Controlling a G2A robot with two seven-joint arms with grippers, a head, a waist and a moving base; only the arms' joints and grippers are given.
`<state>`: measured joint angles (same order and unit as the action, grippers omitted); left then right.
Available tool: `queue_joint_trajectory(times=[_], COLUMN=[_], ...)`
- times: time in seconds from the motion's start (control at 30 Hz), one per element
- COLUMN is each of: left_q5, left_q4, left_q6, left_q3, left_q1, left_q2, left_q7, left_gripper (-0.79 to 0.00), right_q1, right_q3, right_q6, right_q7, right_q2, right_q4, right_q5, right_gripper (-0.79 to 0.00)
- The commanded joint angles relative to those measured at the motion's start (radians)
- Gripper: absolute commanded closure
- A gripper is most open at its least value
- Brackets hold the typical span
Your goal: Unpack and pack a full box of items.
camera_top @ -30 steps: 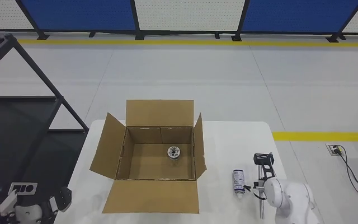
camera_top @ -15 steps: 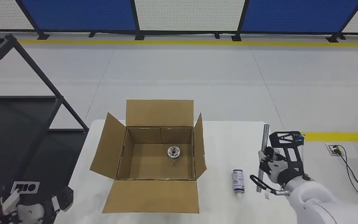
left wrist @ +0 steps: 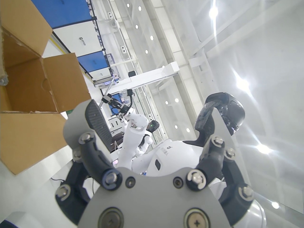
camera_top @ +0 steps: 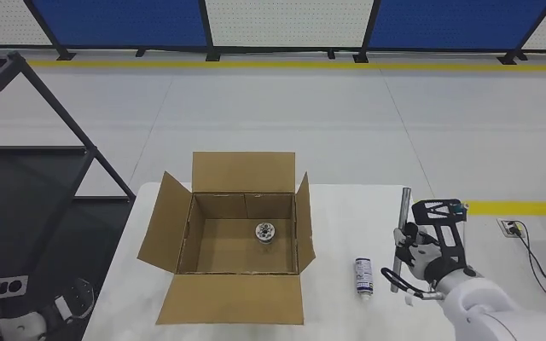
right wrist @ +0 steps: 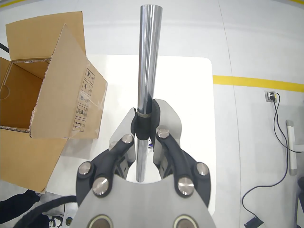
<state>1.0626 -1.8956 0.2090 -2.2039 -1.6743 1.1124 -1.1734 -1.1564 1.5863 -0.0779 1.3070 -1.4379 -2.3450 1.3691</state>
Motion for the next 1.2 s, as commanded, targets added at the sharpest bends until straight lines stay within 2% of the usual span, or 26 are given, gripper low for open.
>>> queue_joint_trajectory(times=[0.0,0.13,0.3,0.43,0.67,0.8,1.0,1.17], left_q5=[-0.007,0.006,0.018,0.038,0.09,0.104,0.102,0.102], left_q4=[-0.004,-0.001,0.044,0.088,0.13,0.129,0.117,0.117], left_q6=[-0.015,-0.034,-0.04,-0.031,-0.023,-0.025,-0.031,-0.031], left_q3=[-0.004,-0.024,-0.056,-0.075,-0.102,-0.101,-0.094,-0.094], left_q1=[0.006,0.035,0.059,0.054,0.025,0.011,0.002,0.002], left_q2=[-0.001,-0.005,-0.008,-0.006,0.002,0.006,0.009,0.009], left_q7=[0.008,0.042,0.072,0.081,0.068,0.057,0.044,0.044], left_gripper=[-0.785,-0.785,-0.785,-0.785,-0.785,-0.785,-0.785,-0.785], right_q1=[-0.004,0.038,0.216,0.381,0.721,0.867,0.971,0.976], right_q3=[-0.007,-0.076,-0.218,-0.325,-0.511,-0.609,-0.724,-0.73], right_q6=[0.012,0.07,0.097,0.071,-0.012,-0.031,-0.018,-0.014], right_q7=[-0.021,-0.1,-0.109,-0.095,-0.084,-0.09,-0.084,-0.076], right_q2=[0.0,0.003,-0.001,-0.014,-0.06,-0.094,-0.137,-0.139], right_q4=[-0.004,-0.005,-0.005,0.047,0.366,0.581,0.838,0.852], right_q5=[-0.009,-0.007,0.049,0.021,-0.137,-0.25,-0.406,-0.41], right_gripper=[0.0,0.0,0.0,0.0,0.0,0.0,0.0,0.0])
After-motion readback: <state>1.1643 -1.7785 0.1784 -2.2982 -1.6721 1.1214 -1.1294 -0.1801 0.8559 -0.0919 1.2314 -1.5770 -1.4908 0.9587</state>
